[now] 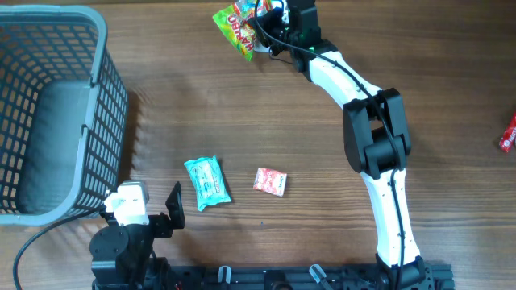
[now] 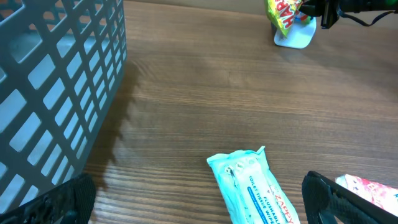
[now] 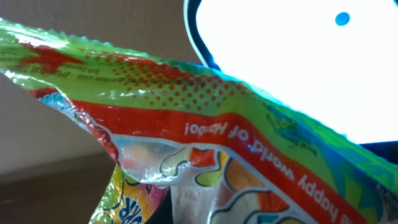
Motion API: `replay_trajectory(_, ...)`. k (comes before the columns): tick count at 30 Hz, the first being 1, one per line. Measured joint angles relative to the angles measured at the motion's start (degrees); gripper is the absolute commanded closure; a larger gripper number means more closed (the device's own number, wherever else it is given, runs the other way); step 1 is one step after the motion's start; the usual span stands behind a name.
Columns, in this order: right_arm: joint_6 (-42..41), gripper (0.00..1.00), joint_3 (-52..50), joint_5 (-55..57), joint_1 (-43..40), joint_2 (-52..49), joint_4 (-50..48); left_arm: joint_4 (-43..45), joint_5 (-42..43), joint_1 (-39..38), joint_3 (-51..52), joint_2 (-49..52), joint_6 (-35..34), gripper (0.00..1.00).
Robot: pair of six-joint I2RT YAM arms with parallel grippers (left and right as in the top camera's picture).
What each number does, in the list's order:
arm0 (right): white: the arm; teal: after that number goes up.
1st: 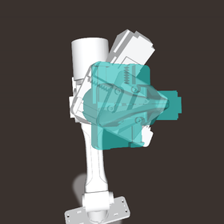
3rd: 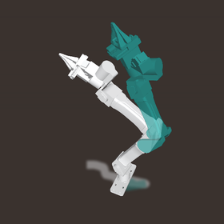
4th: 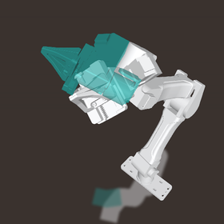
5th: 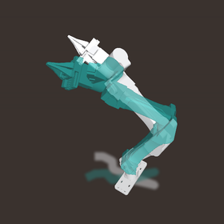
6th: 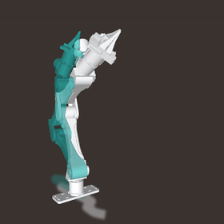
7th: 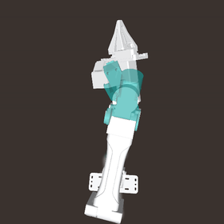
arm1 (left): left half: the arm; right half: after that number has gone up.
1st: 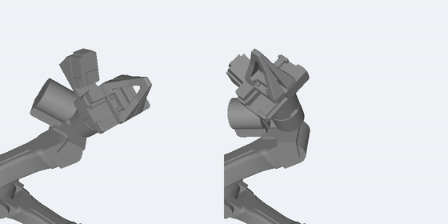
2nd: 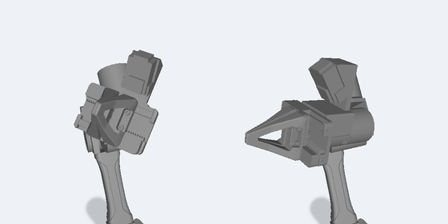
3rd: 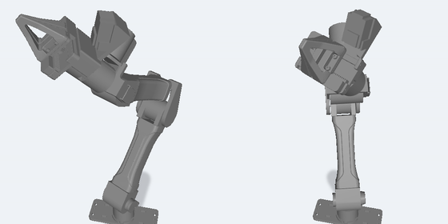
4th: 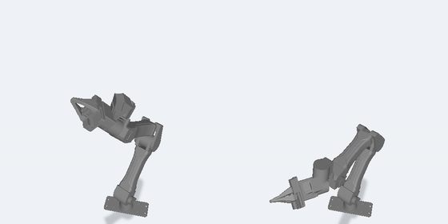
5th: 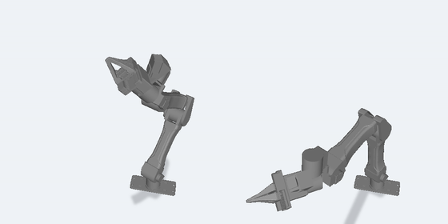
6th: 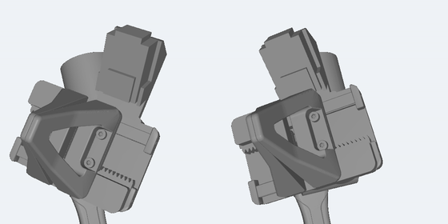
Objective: Scan the item barcode
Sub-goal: 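Carry the gummy bag right toward the table edge and release it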
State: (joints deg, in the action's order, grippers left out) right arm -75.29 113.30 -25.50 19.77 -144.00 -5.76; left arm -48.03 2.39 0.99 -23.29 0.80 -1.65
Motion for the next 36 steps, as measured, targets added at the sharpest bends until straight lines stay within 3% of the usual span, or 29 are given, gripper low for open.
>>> replay_trajectory(4,1.4,0.95,0.3,-1.5,0.0,0.0,-1.2,0.0,0.0,0.0,0.0,0.0,0.0,0.00)
replay_trajectory(9,16.9,0.95,11.1,-0.7,-0.1,1.0,27.0,0.0,0.0,0.0,0.0,0.0,0.0,0.00)
replay_trajectory(12,22.4,0.96,13.4,2.6,-1.5,7.8,44.3,0.0,0.0,0.0,0.0,0.0,0.0,0.00)
replay_trajectory(16,27.7,0.95,15.7,13.9,-12.9,18.0,65.1,0.0,0.0,0.0,0.0,0.0,0.0,0.00)
replay_trajectory(20,33.2,0.95,13.9,24.6,-26.0,17.7,71.4,0.0,0.0,0.0,0.0,0.0,0.0,0.00)
replay_trajectory(26,45.1,0.95,13.6,35.5,-44.2,15.9,67.8,0.0,0.0,0.0,0.0,0.0,0.0,0.00)
replay_trajectory(29,51.1,0.95,13.6,38.0,-49.0,11.0,66.6,0.0,0.0,0.0,0.0,0.0,0.0,0.00)
replay_trajectory(30,51.8,0.92,13.6,38.9,-49.7,8.9,66.6,0.0,0.0,0.0,0.0,0.0,0.0,0.00)
replay_trajectory(31,52.5,0.41,13.6,39.9,-50.2,7.0,67.2,0.0,0.0,0.0,0.0,0.0,0.0,0.00)
replay_trajectory(32,53.0,0.11,13.5,40.9,-50.5,5.1,67.9,0.0,0.0,0.0,0.0,0.0,0.0,0.00)
replay_trajectory(33,53.2,0.00,13.1,41.2,-50.5,4.7,68.3,0.0,0.0,0.0,0.0,0.0,0.0,0.00)
replay_trajectory(36,54.9,0.00,13.2,39.3,-50.2,6.6,69.1,0.0,0.0,0.0,0.0,0.0,0.0,0.00)
